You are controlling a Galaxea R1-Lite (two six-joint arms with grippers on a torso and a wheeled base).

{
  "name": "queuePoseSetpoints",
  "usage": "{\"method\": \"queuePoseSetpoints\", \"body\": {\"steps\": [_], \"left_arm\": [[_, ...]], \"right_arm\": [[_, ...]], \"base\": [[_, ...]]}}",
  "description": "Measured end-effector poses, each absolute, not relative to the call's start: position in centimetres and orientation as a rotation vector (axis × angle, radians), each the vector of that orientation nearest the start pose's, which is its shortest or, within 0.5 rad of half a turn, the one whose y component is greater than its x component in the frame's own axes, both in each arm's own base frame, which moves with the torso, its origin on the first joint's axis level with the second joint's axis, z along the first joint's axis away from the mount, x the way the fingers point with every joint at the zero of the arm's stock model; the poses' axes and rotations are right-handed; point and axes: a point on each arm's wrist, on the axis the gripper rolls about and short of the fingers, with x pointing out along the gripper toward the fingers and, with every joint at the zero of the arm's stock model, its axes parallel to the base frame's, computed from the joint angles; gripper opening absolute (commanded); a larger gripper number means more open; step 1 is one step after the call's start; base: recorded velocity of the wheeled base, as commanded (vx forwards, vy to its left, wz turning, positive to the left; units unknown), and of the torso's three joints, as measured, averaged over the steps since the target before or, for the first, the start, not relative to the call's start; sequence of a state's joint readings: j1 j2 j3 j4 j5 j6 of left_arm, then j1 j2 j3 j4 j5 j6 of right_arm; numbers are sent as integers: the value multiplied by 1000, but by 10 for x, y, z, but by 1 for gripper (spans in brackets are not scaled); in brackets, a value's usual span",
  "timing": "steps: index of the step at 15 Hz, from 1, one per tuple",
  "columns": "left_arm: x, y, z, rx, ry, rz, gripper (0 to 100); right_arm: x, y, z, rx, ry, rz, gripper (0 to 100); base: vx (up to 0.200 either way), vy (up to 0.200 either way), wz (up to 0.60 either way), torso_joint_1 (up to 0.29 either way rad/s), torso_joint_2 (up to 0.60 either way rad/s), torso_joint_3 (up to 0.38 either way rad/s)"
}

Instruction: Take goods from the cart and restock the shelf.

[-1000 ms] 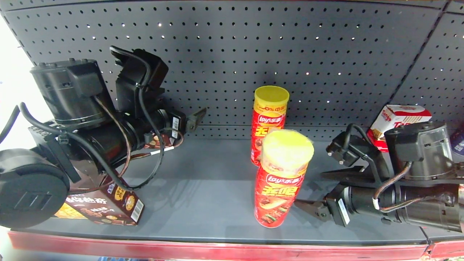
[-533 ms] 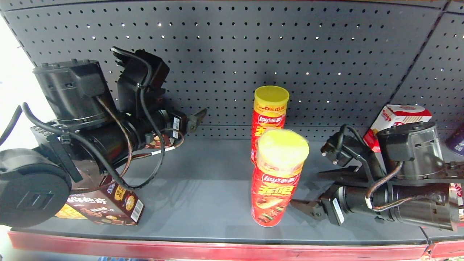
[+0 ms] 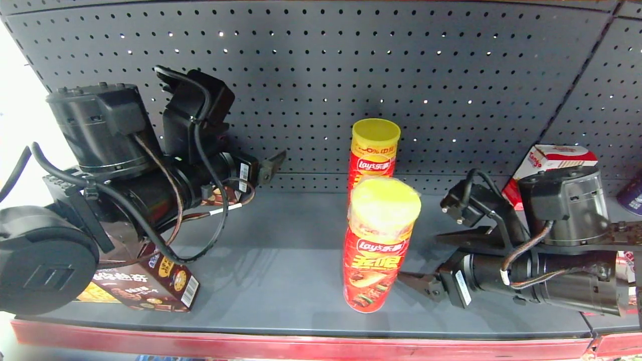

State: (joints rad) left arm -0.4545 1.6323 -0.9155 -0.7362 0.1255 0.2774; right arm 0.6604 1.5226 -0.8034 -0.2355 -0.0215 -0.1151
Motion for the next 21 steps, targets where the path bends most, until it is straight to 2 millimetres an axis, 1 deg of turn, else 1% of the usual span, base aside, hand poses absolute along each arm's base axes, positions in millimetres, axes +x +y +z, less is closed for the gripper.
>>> {"method": "queuePoseSetpoints", "body": {"steps": [2, 4, 5, 7, 8, 9, 12, 16, 18, 21], "left_arm": [[272, -130, 244, 269, -67, -324, 100], [270, -129, 246, 268, -69, -323, 100], [268, -128, 248, 267, -72, -323, 100], [263, -124, 248, 267, -73, -320, 100], [261, -123, 247, 269, -69, -319, 100], [258, -122, 245, 274, -62, -324, 100], [252, -127, 241, 300, -31, -355, 100], [238, -148, 231, 396, -11, -447, 100], [230, -157, 222, 441, 2, -493, 100], [212, -166, 198, 513, 54, -574, 100]], "right_arm": [[202, 148, 202, -257, 397, 628, 100], [199, 129, 217, -224, 341, 568, 100], [196, 114, 228, -203, 300, 523, 100], [184, 88, 246, -169, 226, 440, 100], [176, 75, 250, -158, 200, 401, 100], [169, 68, 250, -154, 188, 384, 100], [158, 61, 250, -148, 170, 365, 100], [158, 60, 248, -149, 177, 361, 100], [159, 59, 247, -149, 181, 355, 100], [161, 57, 246, -148, 188, 341, 100]], "base": [[0, 0, 0, 0, 0, 0], [0, 0, 0, 0, 0, 0], [0, 0, 0, 0, 0, 0], [0, 0, 0, 0, 0, 0], [0, 0, 0, 0, 0, 0], [0, 0, 0, 0, 0, 0], [0, 0, 0, 0, 0, 0], [0, 0, 0, 0, 0, 0], [0, 0, 0, 0, 0, 0], [0, 0, 0, 0, 0, 0]]}}
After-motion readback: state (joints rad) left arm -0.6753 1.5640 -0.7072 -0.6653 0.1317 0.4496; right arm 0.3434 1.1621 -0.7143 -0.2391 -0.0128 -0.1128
